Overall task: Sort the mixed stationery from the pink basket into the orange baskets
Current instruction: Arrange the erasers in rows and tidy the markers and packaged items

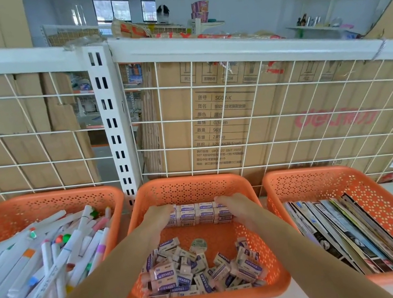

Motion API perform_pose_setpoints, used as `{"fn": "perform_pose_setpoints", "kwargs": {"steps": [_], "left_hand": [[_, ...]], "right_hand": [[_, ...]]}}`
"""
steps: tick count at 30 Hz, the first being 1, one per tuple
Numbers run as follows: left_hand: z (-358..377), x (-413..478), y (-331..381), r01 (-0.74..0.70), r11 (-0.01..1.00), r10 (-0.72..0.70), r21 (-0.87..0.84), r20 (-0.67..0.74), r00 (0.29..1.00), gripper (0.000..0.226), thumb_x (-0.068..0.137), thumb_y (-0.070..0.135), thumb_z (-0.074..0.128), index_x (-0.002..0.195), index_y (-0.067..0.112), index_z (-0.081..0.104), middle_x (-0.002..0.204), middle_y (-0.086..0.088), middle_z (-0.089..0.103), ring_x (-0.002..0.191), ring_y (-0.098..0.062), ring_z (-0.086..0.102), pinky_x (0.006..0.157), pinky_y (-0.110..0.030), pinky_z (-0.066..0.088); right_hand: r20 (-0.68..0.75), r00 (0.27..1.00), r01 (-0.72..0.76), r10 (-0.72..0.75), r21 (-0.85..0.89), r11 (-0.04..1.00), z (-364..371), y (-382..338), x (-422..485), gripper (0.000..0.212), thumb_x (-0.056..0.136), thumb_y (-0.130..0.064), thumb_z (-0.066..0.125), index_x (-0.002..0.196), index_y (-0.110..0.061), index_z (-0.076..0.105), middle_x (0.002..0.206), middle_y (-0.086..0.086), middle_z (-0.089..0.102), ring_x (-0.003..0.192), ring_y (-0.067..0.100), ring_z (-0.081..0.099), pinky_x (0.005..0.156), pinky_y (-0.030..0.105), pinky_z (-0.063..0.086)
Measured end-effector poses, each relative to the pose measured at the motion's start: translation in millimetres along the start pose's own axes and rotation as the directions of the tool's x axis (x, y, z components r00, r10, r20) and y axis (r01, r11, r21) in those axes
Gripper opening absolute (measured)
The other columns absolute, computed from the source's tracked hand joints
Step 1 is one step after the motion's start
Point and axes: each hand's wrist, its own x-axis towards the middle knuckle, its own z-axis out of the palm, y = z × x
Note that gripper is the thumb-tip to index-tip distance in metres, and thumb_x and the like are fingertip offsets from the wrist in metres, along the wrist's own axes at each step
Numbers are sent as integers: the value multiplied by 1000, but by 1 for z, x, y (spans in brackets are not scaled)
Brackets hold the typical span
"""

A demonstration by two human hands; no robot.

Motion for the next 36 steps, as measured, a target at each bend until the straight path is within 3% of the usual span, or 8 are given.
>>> {"fn": "perform_pose_setpoints", "kwargs": {"steps": [12, 24, 27, 29, 31, 32, 34, 36], "left_hand": [[-2, 3, -1, 25, 999, -26, 31, 14, 1000, 41, 90, 21, 52, 126, 0, 51, 122, -21, 56, 110, -36, 52, 97, -42, 41], [-5, 4, -2, 40, 999, -42, 34, 40, 998, 46, 87, 24, 55, 128, 3, 50, 121, -20, 58, 109, -36, 55, 100, -47, 42], [-5, -1, 0, -18, 997, 15, 74, 36, 999, 41, 89, 20, 54, 126, 1, 52, 119, -18, 58, 106, -32, 54, 95, -40, 43], [-5, -3, 0, -157, 974, 151, 161, 52, 987, 39, 90, 13, 53, 127, 4, 50, 112, -9, 59, 94, -22, 54, 81, -31, 43], [-10, -11, 7, -343, 873, 324, 347, 112, 939, 49, 89, 10, 56, 136, 9, 41, 113, -2, 56, 85, -14, 56, 71, -26, 46], [-14, -12, 11, -417, 767, 385, 488, 170, 907, 58, 88, 12, 58, 141, 11, 35, 126, -3, 53, 93, -14, 58, 77, -26, 48], [-20, -10, 19, -515, 440, 433, 736, 328, 839, 65, 87, 19, 63, 143, 14, 32, 145, -6, 39, 124, -19, 47, 101, -30, 40], [-24, 0, 24, -537, 167, 392, 827, 444, 806, 66, 83, 19, 67, 141, 14, 37, 144, -5, 39, 131, -20, 39, 108, -32, 34]], "right_hand": [[17, 1000, 9, -9, 18, 1000, -1, 2, 5, 70, 84, -47, 56, 139, -6, 41, 139, 10, 48, 125, 28, 46, 107, 43, 35], [60, 998, 11, -9, -40, 999, -3, 8, 13, 96, 58, -61, 58, 138, -10, 44, 137, 8, 52, 122, 27, 49, 106, 45, 36], [28, 998, 60, -57, -128, 990, -3, -6, -9, 71, 85, -48, 55, 140, -4, 40, 142, 11, 45, 127, 28, 44, 108, 38, 33], [2, 988, 153, -157, -245, 957, -9, -10, -12, 52, 95, -34, 49, 135, -2, 45, 136, 11, 51, 123, 27, 49, 100, 33, 37], [-16, 944, 288, -331, -456, 842, -16, -20, -21, 38, 94, -26, 51, 123, -1, 55, 121, 12, 60, 114, 27, 56, 93, 31, 42], [9, 911, 340, -412, -579, 741, -19, -25, -24, 36, 93, -23, 53, 120, -1, 56, 120, 13, 60, 115, 28, 55, 94, 32, 42], [142, 868, 395, -477, -779, 487, -24, -33, -24, 41, 90, -23, 58, 126, -3, 54, 129, 12, 55, 122, 27, 49, 101, 34, 38], [277, 857, 420, -435, -864, 278, -26, -37, -18, 46, 87, -28, 63, 127, -7, 53, 130, 10, 55, 120, 25, 49, 101, 37, 38]]}}
